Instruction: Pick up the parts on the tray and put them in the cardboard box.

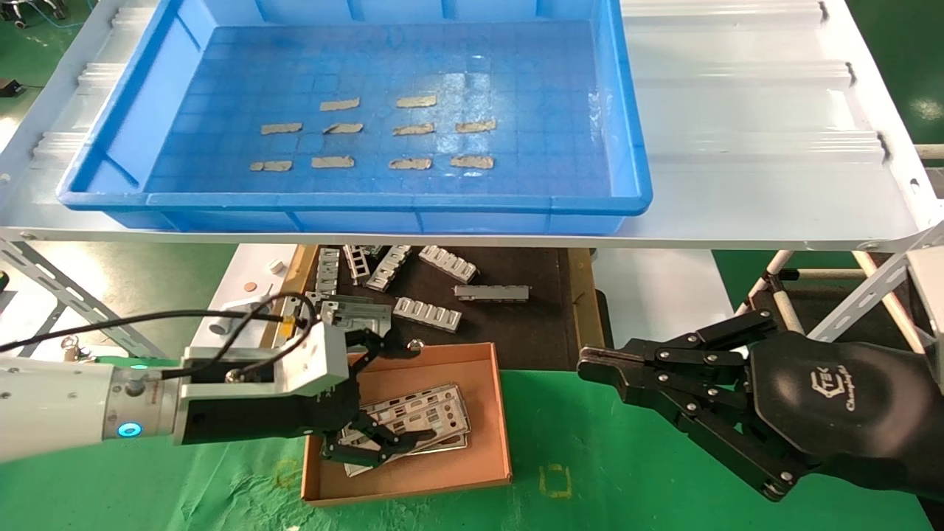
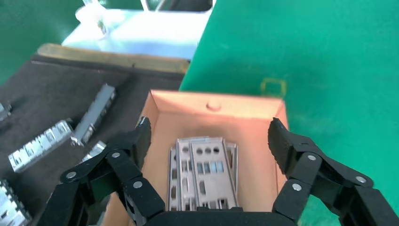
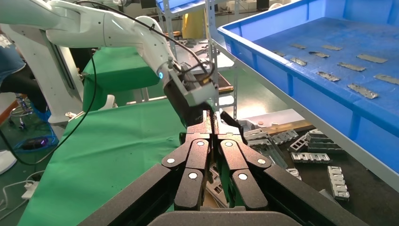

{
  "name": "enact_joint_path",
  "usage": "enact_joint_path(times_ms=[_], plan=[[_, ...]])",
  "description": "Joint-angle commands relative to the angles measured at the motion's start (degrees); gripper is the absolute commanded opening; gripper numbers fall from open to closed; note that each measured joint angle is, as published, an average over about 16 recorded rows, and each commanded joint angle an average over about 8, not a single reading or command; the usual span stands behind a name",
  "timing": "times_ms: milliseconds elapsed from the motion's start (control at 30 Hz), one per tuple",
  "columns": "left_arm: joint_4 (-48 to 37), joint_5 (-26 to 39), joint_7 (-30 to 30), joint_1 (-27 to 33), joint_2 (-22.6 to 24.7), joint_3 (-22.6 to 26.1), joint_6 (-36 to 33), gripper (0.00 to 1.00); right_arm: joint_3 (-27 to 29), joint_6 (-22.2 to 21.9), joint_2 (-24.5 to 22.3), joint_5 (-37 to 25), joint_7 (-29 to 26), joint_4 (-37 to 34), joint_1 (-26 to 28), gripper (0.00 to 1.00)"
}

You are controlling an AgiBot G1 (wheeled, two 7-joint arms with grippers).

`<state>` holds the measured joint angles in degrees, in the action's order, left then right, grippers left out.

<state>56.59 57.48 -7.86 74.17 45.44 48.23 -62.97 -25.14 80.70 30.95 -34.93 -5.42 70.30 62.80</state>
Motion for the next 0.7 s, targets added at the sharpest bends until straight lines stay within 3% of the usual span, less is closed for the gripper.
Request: enact_joint_path(times_ms=[33,700], plan=[[0.6,-0.47,0.7,-0.46,-0.28,-1.09,-0.61,1.0,0.0,0.0,0.0,0.0,0.0,0.0,0.0,1.0],[6.87,-6.26,7.55,-5.1,-4.15,-12.99,-9.07,1.0,0.0,0.0,0.0,0.0,0.0,0.0,0.0,1.0]])
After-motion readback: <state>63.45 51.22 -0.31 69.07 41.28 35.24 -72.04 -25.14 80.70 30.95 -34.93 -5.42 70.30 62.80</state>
